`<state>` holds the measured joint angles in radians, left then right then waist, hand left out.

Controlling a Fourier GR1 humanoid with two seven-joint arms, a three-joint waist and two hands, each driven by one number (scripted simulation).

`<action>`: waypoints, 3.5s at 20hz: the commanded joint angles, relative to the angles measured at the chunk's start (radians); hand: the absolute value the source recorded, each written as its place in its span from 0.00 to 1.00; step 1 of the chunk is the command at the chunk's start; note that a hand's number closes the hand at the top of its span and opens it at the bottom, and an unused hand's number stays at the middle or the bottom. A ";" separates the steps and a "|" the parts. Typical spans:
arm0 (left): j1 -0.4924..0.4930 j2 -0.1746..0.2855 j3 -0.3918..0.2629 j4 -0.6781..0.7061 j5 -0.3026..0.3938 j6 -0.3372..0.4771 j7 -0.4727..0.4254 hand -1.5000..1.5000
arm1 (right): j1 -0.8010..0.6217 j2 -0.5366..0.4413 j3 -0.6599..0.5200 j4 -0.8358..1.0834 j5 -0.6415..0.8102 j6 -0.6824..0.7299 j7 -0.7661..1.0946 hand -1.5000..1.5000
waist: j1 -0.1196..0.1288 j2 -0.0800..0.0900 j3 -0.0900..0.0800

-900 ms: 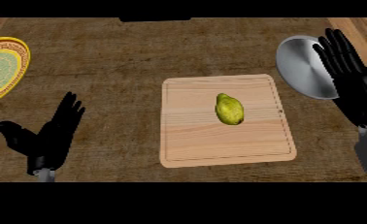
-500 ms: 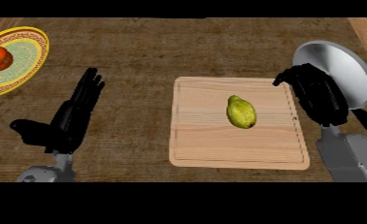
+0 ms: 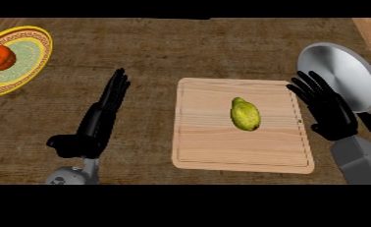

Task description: Pick the pear from the cutting board and place it in the pan

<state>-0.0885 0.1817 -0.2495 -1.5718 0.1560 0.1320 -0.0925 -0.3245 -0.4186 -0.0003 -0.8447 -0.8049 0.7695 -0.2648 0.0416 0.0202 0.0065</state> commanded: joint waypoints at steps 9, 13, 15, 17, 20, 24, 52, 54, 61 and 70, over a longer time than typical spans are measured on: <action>-0.037 -0.051 -0.032 0.044 -0.049 0.022 -0.018 0.50 | -0.253 -0.067 0.086 0.180 0.344 0.185 -0.140 0.00 | 0.004 -0.004 -0.002; -0.052 -0.021 0.013 0.037 -0.018 0.000 -0.001 0.50 | -0.302 -0.076 0.171 0.093 0.480 0.172 -0.161 0.00 | 0.006 -0.005 -0.002; -0.048 -0.041 -0.001 0.065 -0.031 0.005 -0.029 0.50 | -0.327 -0.082 0.212 0.071 0.546 0.169 -0.174 0.00 | 0.000 -0.005 -0.003; -0.040 -0.046 -0.012 0.071 -0.039 0.006 -0.025 0.50 | -0.322 -0.022 0.273 0.034 0.642 0.091 -0.222 0.00 | 0.002 -0.005 -0.003; 0.026 -0.052 -0.037 0.016 -0.050 0.015 -0.032 0.50 | -0.312 -0.028 0.324 0.034 0.742 0.057 -0.307 0.00 | 0.003 -0.009 -0.003; 0.025 -0.011 0.010 0.004 -0.031 -0.016 -0.030 0.50 | -0.317 -0.034 0.391 0.081 0.845 0.032 -0.390 0.00 | -0.007 -0.012 -0.004; -0.023 -0.079 0.033 0.029 -0.080 0.003 0.008 0.50 | -0.394 0.172 0.479 0.396 0.949 -0.103 -0.471 0.00 | -0.022 -0.013 -0.005; -0.015 -0.071 0.041 0.063 -0.077 -0.013 -0.027 0.50 | -0.434 0.201 0.529 0.327 0.981 -0.102 -0.462 1.00 | -0.024 -0.014 -0.006; 0.046 -0.038 0.053 0.011 -0.071 -0.049 -0.029 0.50 | -0.391 0.179 0.552 0.375 1.064 -0.248 -0.629 1.00 | -0.021 -0.015 -0.006; 0.052 -0.078 0.021 -0.049 -0.110 -0.020 0.036 0.50 | -0.437 0.187 0.412 0.469 1.004 -0.343 -0.646 1.00 | -0.024 -0.016 -0.005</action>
<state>-0.0524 0.1143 -0.2069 -1.5657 0.0664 0.0958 -0.1045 -0.7636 -0.2221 0.4580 -0.4337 0.2096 0.3726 -0.8292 0.0195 -0.0042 -0.0014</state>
